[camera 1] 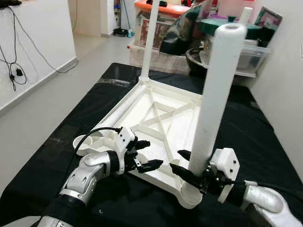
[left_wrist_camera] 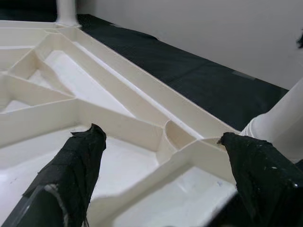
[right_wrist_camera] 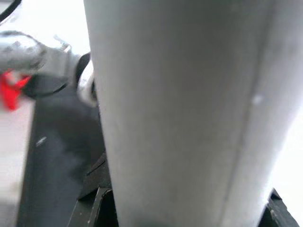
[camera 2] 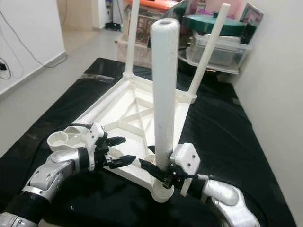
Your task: Building children table
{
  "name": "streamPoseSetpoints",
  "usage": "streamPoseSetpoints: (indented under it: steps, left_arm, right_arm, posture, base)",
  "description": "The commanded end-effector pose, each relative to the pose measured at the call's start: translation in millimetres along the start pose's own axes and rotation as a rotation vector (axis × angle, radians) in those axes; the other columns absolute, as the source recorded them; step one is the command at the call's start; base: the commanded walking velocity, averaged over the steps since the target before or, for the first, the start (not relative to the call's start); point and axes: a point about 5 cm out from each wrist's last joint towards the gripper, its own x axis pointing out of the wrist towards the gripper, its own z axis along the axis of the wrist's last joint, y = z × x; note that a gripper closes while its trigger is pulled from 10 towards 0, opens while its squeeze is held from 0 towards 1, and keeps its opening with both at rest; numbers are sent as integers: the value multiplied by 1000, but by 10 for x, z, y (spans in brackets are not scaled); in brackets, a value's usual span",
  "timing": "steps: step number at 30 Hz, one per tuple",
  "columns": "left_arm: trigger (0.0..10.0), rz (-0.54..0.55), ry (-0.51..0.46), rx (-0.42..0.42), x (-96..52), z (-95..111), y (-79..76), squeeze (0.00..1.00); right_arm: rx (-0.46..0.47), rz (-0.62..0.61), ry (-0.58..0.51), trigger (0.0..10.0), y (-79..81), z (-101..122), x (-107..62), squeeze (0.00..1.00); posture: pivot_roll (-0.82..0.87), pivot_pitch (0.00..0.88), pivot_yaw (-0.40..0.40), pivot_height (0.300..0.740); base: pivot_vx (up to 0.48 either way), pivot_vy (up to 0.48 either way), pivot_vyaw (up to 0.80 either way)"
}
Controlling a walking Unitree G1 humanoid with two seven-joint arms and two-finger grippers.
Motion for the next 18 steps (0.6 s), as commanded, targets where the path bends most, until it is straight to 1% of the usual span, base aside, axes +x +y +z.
streamPoseSetpoints:
  steps: [1,3,6,10,12,13,14,15,16,18]
  left_arm:
    - [10000,6,0,8,-23,-4,-9,0]
    - [10000,10,-1,5,-27,-5,0,0]
    - [10000,14,-4,0,-21,-8,4,0]
    - [10000,18,-8,-7,-17,-17,2,0]
    - [10000,18,-9,-13,-21,-30,-10,0]
    - [10000,18,-9,-15,-23,-33,-12,0]
    - [10000,20,-8,-17,-26,-42,-16,0]
    - [10000,21,-7,-17,-28,-47,-18,0]
    - [10000,21,-6,-18,-29,-50,-19,0]
    - [10000,22,-6,-18,-30,-52,-19,0]
  right_arm:
    - [120,41,131,0,40,-303,-72,0]
    - [112,81,141,0,18,-289,-67,0]
    - [121,116,125,0,-19,-271,-32,0]
    - [144,115,99,0,-21,-268,-16,0]
    - [181,3,57,0,-72,-292,4,0]
    - [191,-29,47,0,-85,-299,9,0]
    - [206,-105,33,0,-120,-316,16,0]
    - [214,-148,26,0,-141,-327,19,0]
    - [219,-178,22,0,-155,-335,20,0]
    - [222,-189,20,0,-165,-340,20,0]
  posture:
    - [142,0,-146,740]
    - [143,0,-153,740]
    - [144,0,-158,740]
    - [143,0,-159,740]
    - [137,0,-158,740]
    - [137,0,-158,740]
    - [133,0,-159,740]
    - [133,0,-159,740]
    - [133,0,-159,740]
    - [133,0,-159,740]
  base:
    - [0,0,0]
    - [0,0,0]
    - [0,0,0]
    - [0,0,0]
    - [0,0,0]
    - [0,0,0]
    - [0,0,0]
    - [0,0,0]
    - [0,0,0]
    - [0,0,0]
